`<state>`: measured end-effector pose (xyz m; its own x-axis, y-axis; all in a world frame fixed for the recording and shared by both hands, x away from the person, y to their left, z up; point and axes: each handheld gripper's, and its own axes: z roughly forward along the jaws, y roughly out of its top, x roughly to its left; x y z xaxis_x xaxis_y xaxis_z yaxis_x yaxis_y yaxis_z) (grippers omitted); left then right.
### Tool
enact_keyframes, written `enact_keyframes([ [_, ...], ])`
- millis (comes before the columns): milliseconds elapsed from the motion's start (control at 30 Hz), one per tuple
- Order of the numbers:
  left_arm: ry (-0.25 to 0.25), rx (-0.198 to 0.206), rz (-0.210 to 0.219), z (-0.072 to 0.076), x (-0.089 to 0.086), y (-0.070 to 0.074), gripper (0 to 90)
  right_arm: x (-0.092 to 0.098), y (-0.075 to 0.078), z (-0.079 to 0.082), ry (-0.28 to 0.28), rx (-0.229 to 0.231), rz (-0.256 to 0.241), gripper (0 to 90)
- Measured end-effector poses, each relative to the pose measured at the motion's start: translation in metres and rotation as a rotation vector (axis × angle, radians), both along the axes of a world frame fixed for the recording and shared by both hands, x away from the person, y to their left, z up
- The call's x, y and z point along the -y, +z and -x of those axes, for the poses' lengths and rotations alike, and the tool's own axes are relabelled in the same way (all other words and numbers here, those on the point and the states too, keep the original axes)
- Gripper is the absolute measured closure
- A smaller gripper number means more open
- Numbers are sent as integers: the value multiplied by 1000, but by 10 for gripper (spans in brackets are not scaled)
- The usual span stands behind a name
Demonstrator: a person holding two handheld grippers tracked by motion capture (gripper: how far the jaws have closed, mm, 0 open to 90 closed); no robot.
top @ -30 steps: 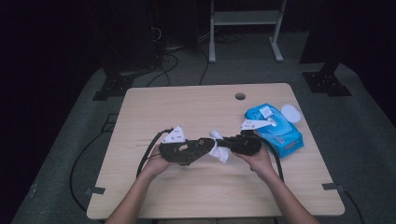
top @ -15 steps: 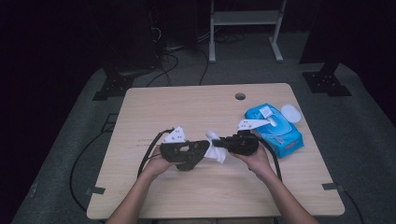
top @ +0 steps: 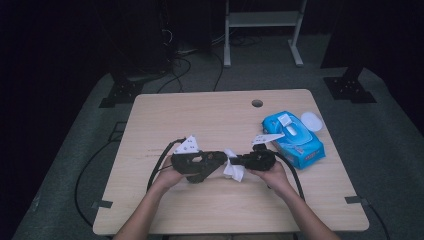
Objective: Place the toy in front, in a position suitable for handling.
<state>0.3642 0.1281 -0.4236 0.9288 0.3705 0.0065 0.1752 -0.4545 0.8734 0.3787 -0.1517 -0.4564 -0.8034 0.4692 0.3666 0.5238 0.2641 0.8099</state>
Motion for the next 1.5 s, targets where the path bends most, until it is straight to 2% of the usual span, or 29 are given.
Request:
enact_keyframes([
  [133,-5,4,7,0,1,0,649,-4,-4,0,11,-18,3,829],
  [267,1,13,29,1,-1,2,649,-4,-2,0,18,-37,-44,829],
  [467,-2,26,58,2,-1,6,647,3,7,-1,13,-29,-109,830],
  [767,-15,32,98,3,-3,10,644,3,32,7,11,66,-109,834],
  [967,-27,34,100,5,-4,11,643,1,42,8,19,94,-123,836],
  [1200,-27,27,117,4,-10,10,641,-4,44,7,29,83,-149,837],
  [1333,-34,26,103,4,-15,11,637,-10,45,7,37,88,-158,837],
  [1500,-39,46,19,8,-12,10,632,-27,51,9,88,102,-152,838],
])
